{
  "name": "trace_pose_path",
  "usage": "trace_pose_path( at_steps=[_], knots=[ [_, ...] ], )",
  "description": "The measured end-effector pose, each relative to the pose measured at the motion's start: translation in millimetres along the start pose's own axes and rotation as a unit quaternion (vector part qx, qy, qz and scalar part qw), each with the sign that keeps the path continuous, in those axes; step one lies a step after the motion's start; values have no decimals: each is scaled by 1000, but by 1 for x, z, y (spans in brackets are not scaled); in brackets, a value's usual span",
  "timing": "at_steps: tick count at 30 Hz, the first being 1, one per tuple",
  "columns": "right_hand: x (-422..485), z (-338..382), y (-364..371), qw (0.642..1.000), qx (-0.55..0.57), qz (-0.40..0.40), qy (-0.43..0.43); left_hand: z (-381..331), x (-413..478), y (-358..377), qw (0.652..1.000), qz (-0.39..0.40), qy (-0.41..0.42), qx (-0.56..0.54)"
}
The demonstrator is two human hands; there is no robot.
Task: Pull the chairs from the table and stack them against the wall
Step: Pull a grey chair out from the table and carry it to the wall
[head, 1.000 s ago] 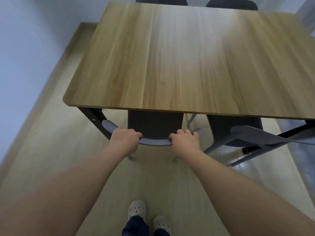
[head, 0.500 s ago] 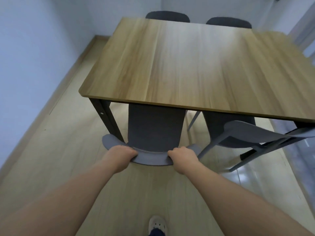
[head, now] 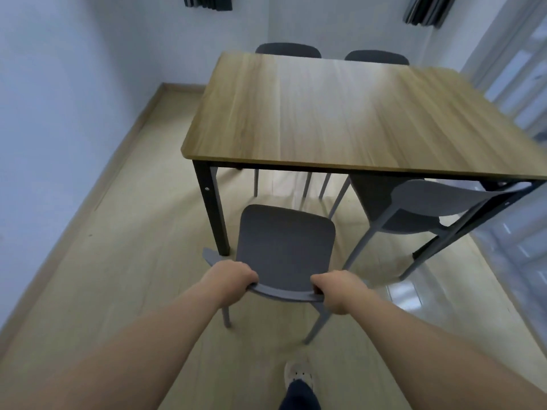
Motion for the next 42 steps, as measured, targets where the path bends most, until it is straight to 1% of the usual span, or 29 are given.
trace_pose_path(
  at_steps=[2,5,8,10,12,14,16,18,20,22,23,24,26,27,29,30,31,32,34,35,37,38,39,40,42],
  knots=[
    [-11,12,14,1000,8,-5,8,3,-21,10,1000,-11,0,-10],
    [-22,25,30,999,34,-8,24,13,-47,19,998,-57,-19,-13],
    [-28,28,36,996,79,1,44,18,-66,17,992,-116,-38,-13],
    [-29,27,38,992,114,16,52,19,-72,15,991,-129,-44,-6],
    [-29,28,38,990,129,30,54,15,-72,16,991,-120,-48,16],
    [-28,30,39,990,131,27,50,8,-69,20,994,-91,-50,37],
    [-30,31,39,991,125,-2,46,3,-66,21,996,-56,-56,46],
    [-33,31,38,992,111,-37,40,3,-66,19,996,-39,-63,54],
    [-35,31,38,994,87,-59,23,5,-69,18,995,-44,-83,38],
    [-34,33,35,995,72,-73,6,9,-74,20,988,-59,-138,-33],
    [-33,36,34,995,66,-75,1,13,-81,22,976,-59,-184,-100],
    [-32,39,33,995,59,-78,-4,16,-86,25,956,-62,-228,-173],
    [-30,55,31,994,63,-85,-19,23,-98,28,908,-71,-292,-291],
    [-27,65,31,993,69,-87,-30,29,-103,29,876,-89,-317,-352],
    [-22,90,31,993,82,-76,-51,46,-113,32,791,-130,-362,-476],
    [-20,104,31,992,86,-64,-60,56,-117,35,750,-152,-384,-517],
    [-16,120,31,992,90,-51,-66,68,-123,38,719,-168,-407,-538],
    [-12,135,31,992,93,-41,-71,80,-128,44,696,-172,-430,-549],
    [-4,165,32,992,98,-22,-77,101,-136,60,649,-143,-470,-581],
    [1,181,31,992,100,-15,-78,110,-137,70,620,-121,-473,-614],
    [13,218,28,992,105,-15,-71,126,-133,92,556,-76,-436,-704],
    [20,239,24,992,111,-19,-61,136,-133,99,538,-54,-410,-735],
    [26,257,23,990,129,-23,-47,146,-133,105,539,-37,-385,-749],
    [34,277,20,987,153,-27,-35,161,-134,109,551,-29,-366,-749],
    [45,311,15,978,205,-30,-17,196,-136,114,592,-34,-350,-725]
  ],
)
Point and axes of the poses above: each hand's wrist, its own x-axis towards the middle knuckle, its own y-axis out of the palm, z = x × y, the point moved 8 cm from there along x, towards the middle knuckle, and after that the axes turned 12 degrees about x, right-handed, at the moved point
